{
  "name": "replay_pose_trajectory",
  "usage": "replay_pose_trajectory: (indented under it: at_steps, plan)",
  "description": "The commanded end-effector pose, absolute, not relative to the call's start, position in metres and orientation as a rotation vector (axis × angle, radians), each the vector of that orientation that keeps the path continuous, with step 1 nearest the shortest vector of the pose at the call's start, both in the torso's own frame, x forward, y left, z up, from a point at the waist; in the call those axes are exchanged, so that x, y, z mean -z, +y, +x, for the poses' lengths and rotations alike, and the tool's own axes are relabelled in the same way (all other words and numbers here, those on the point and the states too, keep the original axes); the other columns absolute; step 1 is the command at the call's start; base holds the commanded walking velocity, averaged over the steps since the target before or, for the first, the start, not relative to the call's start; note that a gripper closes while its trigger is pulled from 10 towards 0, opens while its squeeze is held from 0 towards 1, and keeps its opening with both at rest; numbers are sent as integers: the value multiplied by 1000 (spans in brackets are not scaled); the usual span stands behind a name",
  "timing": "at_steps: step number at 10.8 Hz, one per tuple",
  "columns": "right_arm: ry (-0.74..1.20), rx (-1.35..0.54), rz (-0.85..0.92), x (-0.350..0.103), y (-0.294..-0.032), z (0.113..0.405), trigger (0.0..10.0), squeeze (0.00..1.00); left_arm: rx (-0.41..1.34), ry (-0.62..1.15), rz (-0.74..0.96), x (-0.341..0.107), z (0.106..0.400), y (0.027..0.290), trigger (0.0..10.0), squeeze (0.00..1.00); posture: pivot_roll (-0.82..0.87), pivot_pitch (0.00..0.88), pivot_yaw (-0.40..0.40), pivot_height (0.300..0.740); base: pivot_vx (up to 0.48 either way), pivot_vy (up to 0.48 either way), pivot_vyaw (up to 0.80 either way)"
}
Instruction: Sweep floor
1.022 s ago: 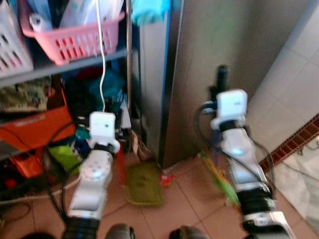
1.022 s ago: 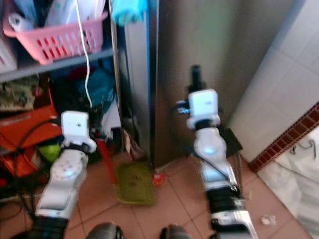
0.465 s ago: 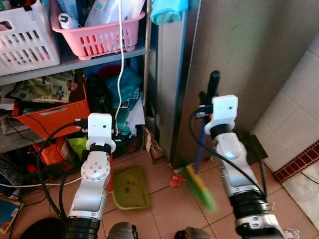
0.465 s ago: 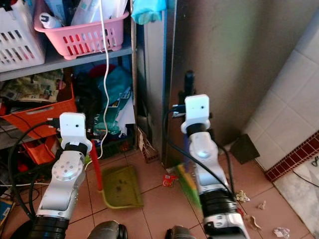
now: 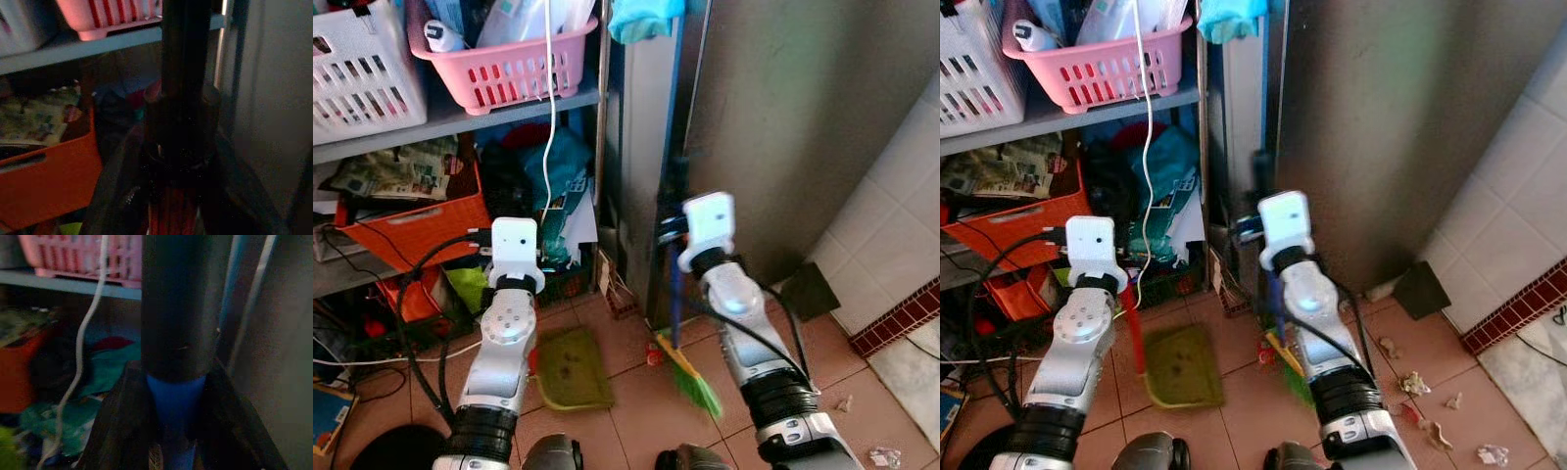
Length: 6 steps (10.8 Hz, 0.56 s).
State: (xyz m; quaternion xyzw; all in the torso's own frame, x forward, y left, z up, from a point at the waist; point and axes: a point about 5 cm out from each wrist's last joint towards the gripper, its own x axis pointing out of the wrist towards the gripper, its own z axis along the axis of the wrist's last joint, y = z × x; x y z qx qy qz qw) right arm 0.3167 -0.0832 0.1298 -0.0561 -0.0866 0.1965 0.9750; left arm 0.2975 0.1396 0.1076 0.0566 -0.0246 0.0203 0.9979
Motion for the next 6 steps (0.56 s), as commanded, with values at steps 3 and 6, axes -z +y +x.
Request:
replay_pose_trajectory:
  at_steps: [3, 6]
  plan:
    - [-169, -639, -142, -134, -80, 298, 10000, 0, 52, -135, 160, -124, 302, 133, 10000, 0, -6, 93, 57, 740, 0, 0, 0]
    - [-122, -739, -179, -131, -92, 289, 10000, 0, 91, -135, 149, -126, 306, 130, 10000, 0, -11, 80, 64, 740, 0, 0, 0]
